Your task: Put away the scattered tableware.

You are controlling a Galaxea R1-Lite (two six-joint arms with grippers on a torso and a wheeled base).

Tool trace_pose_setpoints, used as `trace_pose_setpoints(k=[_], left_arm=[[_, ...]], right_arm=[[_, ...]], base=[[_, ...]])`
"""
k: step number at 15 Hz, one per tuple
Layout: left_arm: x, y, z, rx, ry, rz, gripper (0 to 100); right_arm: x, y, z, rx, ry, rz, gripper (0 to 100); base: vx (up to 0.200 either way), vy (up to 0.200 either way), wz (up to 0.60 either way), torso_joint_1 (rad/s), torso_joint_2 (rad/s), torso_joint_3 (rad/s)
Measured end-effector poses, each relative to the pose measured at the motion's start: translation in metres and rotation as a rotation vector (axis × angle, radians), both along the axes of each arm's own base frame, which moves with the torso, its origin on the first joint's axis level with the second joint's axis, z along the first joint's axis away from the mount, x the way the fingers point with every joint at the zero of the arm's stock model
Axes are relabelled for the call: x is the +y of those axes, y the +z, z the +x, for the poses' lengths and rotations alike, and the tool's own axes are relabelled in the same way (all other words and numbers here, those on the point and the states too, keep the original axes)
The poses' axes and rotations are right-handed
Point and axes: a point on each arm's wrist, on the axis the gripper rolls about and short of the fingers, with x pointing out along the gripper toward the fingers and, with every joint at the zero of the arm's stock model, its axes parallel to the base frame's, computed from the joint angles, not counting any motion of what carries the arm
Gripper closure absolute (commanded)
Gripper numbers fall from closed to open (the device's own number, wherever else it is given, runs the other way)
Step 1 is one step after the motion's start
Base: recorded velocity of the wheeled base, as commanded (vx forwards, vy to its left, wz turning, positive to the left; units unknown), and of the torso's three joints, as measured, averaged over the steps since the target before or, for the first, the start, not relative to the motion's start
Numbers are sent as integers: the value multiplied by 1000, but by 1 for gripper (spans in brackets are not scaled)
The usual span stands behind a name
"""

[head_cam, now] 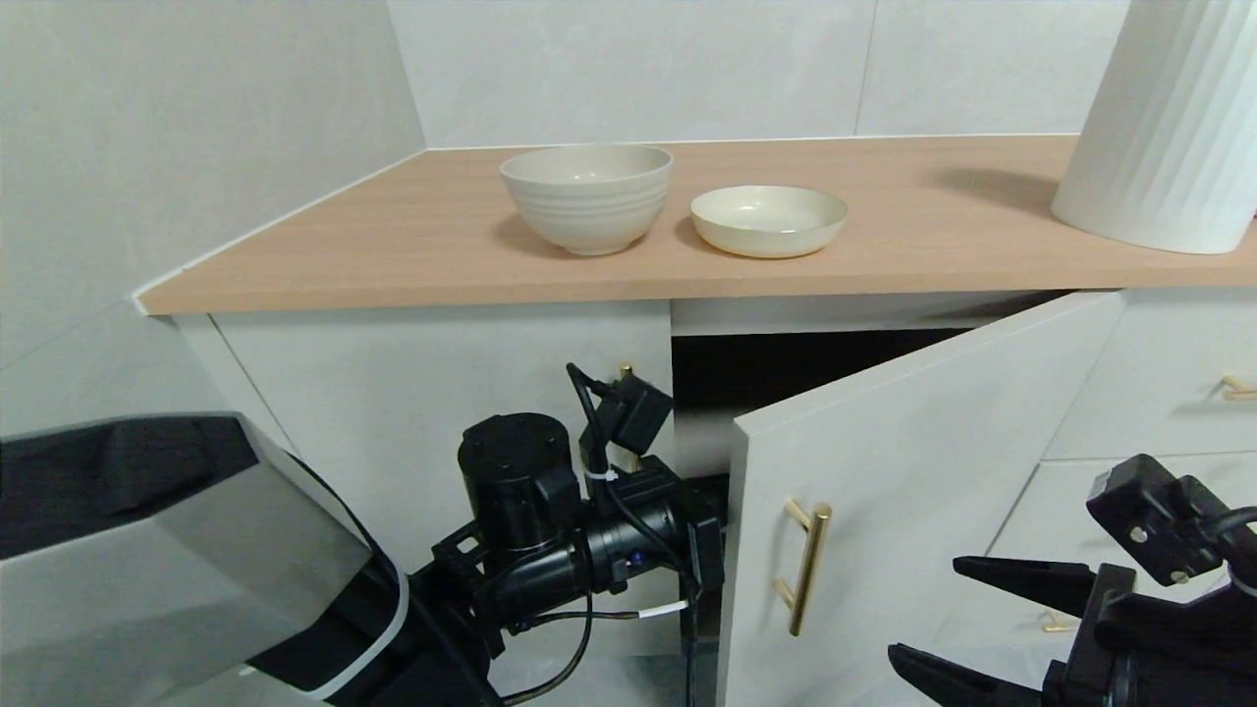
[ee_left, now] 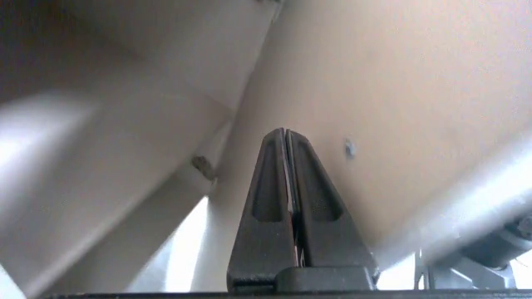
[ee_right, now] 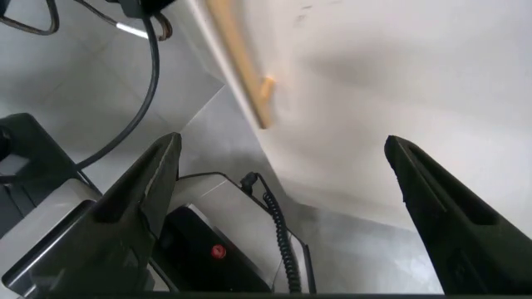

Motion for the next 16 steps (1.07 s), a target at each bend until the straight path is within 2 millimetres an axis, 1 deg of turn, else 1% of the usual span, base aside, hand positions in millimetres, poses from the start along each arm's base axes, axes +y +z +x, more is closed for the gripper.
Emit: trace_pose_setpoints(k=[1,6,13,16], left_arm=[[-1,0,-1,-1,-7,-1,100],[-3,-1,1,-1,-6,-1,100],[-10,0,10,-16,-4,-16,100],[-13,-1,14,-19,-3,-21,100]], right_arm=[[0,0,0,-1,2,1,0],[1,0,-1,6,31,9,0],[2,-2,-3,23,71,11,0],[3,-3,-3,27,77,8,0]], base=[[-200,0,0,-2,2,17],[0,0,0,0,0,0],[0,0,0,0,0,0],[-200,0,0,6,1,4]])
